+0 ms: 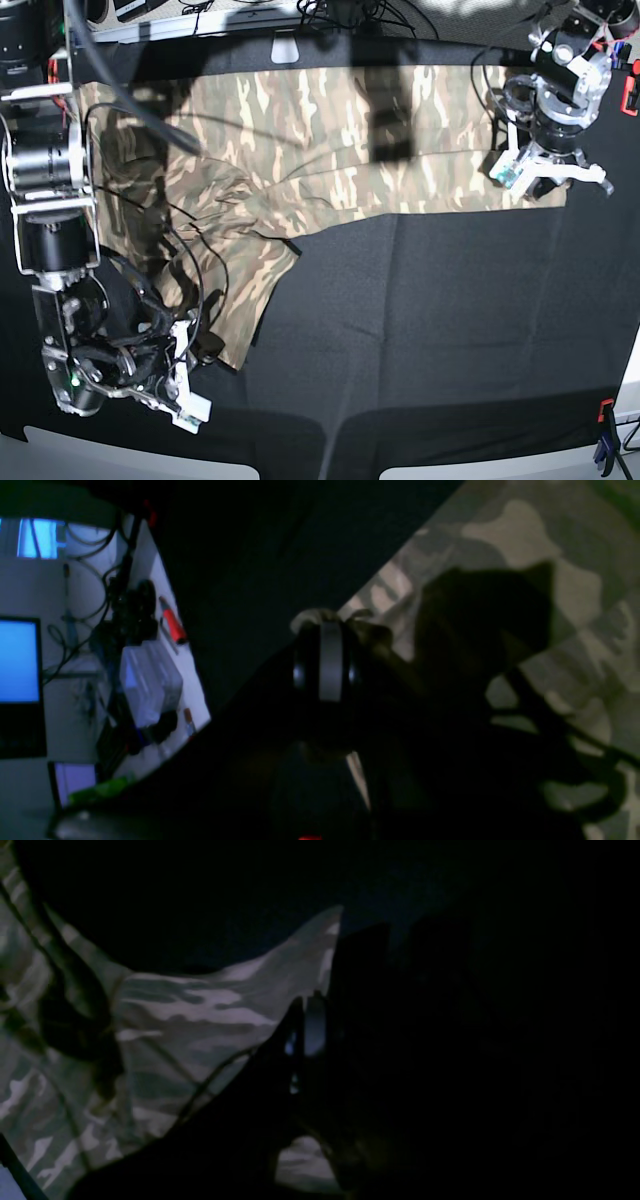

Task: Layout the t-shirt on the table in an organized manner, then fold the t-shirt properly
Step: 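Sweep the right gripper along the shirt side toward the collar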

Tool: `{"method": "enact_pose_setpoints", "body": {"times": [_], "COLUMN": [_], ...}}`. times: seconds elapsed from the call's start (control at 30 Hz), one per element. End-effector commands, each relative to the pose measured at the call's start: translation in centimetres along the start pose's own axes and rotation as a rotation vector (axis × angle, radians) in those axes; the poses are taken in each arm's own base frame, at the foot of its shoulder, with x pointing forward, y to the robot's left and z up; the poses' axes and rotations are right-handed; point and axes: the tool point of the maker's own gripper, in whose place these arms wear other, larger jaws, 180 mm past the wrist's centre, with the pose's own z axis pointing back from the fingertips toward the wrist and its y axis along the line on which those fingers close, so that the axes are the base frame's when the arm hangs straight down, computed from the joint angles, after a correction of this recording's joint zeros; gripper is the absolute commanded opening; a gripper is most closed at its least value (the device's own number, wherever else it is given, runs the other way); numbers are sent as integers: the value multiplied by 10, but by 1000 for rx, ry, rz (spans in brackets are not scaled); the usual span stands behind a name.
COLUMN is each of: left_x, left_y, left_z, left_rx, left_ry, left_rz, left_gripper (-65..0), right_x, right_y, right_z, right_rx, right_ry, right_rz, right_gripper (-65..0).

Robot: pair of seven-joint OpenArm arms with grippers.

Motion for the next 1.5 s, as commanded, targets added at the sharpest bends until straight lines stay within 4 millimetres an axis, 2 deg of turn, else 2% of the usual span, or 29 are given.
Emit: {"method": "enact_pose_setpoints", "body": {"times": [0.0,0.13,0.23,0.43,0.6,1.03,1.27,1.47], "left_x": [6,1,-1,-1,-1,-1,-1,-1], "left_y": [7,-5,-6,-6,-6,-6,-6,-6], "left_z": [3,9,10,10,10,9,9,10], "left_rx": [25,-6,-9,-9,-9,-10,-9,-10], "left_ry": [-36,-39,-32,-31,-31,-32,-31,-30], "left_rz": [-12,-16,-16,-15,-15,-14,-14,-14], "left_gripper": [-650,-650,-650,-650,-650,-650,-650,-650], "right_x": [22,25,13,-30,-58,-146,-197,-226], "right_y": [-6,13,30,66,82,68,56,55], "right_z": [16,22,27,42,63,129,154,167], "right_rx": [-12,42,62,44,4,-191,-270,-301], "right_ry": [-70,-133,-140,-89,-120,-119,-46,11], "right_rz": [17,35,83,232,249,57,-51,-100], "right_gripper": [-650,-650,-650,-650,-650,-650,-650,-650]}}
